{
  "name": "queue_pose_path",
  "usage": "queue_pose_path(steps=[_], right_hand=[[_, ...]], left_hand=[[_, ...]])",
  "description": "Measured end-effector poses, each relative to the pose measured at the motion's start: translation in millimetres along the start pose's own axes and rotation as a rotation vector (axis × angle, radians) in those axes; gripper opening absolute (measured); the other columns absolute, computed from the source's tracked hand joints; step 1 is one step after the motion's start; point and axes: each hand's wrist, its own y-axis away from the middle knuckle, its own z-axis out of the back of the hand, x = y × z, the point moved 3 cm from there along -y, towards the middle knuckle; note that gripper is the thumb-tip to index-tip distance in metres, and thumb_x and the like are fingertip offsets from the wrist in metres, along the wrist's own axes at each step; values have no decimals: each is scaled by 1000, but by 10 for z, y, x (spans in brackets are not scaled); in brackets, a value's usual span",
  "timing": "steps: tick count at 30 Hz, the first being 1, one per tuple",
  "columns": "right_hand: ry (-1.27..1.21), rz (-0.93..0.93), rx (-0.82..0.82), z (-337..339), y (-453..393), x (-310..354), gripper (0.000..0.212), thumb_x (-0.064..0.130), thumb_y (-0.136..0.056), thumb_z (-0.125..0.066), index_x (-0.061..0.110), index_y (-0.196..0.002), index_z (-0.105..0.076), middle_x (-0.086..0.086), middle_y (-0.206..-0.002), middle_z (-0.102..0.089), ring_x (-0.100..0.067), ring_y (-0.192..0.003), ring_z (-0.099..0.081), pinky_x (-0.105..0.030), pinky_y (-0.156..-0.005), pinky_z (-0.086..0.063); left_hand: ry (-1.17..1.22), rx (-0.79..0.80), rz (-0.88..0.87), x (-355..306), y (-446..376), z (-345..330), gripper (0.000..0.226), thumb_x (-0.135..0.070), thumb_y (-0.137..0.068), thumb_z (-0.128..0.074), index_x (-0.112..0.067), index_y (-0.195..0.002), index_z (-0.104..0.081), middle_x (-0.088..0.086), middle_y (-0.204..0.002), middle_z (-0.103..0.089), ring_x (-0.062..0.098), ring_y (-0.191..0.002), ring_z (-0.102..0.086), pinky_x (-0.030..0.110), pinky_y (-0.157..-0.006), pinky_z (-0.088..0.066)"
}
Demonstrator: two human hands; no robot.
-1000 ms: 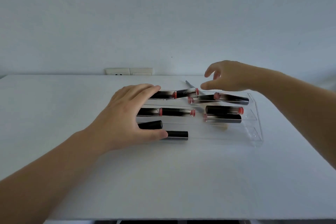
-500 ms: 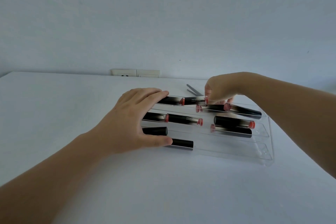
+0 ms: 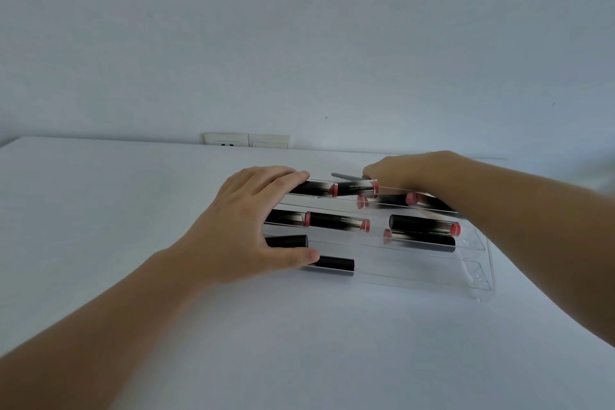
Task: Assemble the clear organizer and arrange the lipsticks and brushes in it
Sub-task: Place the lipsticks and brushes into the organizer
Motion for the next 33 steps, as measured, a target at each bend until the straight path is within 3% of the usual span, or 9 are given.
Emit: queue_pose_path(steps=[3, 7, 11, 19, 24, 29, 33], right_hand=[[-27, 20, -24, -29, -18, -13, 20, 32, -101, -43, 26, -82, -44, -1, -90, -53, -19, -67, -63, -29, -55, -41], [-191, 64, -178, 105, 111, -177, 17, 24, -99, -41, 25, -83, -44, -6, -85, -60, -20, -63, -55, -32, -56, -43], [-264, 84, -427, 333, 345, -260, 14, 27, -97, -39, 26, -88, -50, -2, -77, -61, -25, -66, -55, -34, -56, -42], [-183, 220, -859, 339, 938, -39, 12, 34, -96, -43, 29, -86, -48, 9, -60, -54, -19, -54, -51, -29, -49, -32], [-92, 298, -925, 78, 1079, 111, 37, 57, -95, -43, 23, -86, -53, 7, -77, -56, -22, -60, -50, -33, -55, -39], [-40, 321, -988, -185, 1049, 128, 41, 58, -91, -48, 19, -85, -55, 7, -79, -47, -19, -64, -42, -31, -52, -36], [-36, 354, -1036, -284, 1026, 131, 43, 54, -90, -54, 12, -86, -62, -2, -81, -55, -27, -72, -55, -34, -51, -43]], left_hand=[[-6, -6, 0, 3, 1, 1, 95, -84, -70, -58, -42, -151, -32, -28, -147, -34, -2, -141, -23, 23, -115, -14], [-18, -20, 7, -8, -7, -5, 93, -81, -71, -60, -42, -150, -32, -28, -146, -34, -1, -140, -24, 20, -113, -12], [-15, -49, 22, -22, -11, -21, 90, -80, -73, -58, -40, -150, -35, -26, -146, -35, -6, -137, -22, 18, -113, -11], [-93, -56, 95, -30, -128, -77, 93, -87, -75, -45, -34, -150, -35, -13, -149, -41, 13, -140, -30, 35, -118, -20], [-110, -57, 123, -10, -241, -113, 97, -87, -72, -46, -32, -151, -35, -11, -149, -42, 14, -139, -31, 35, -116, -20], [-103, -79, 126, 32, -263, -125, 96, -87, -70, -51, -34, -149, -36, -12, -148, -43, 12, -137, -30, 29, -113, -18], [-115, -79, 114, 33, -254, -129, 98, -87, -69, -52, -34, -149, -36, -13, -147, -43, 11, -137, -31, 28, -112, -16]])
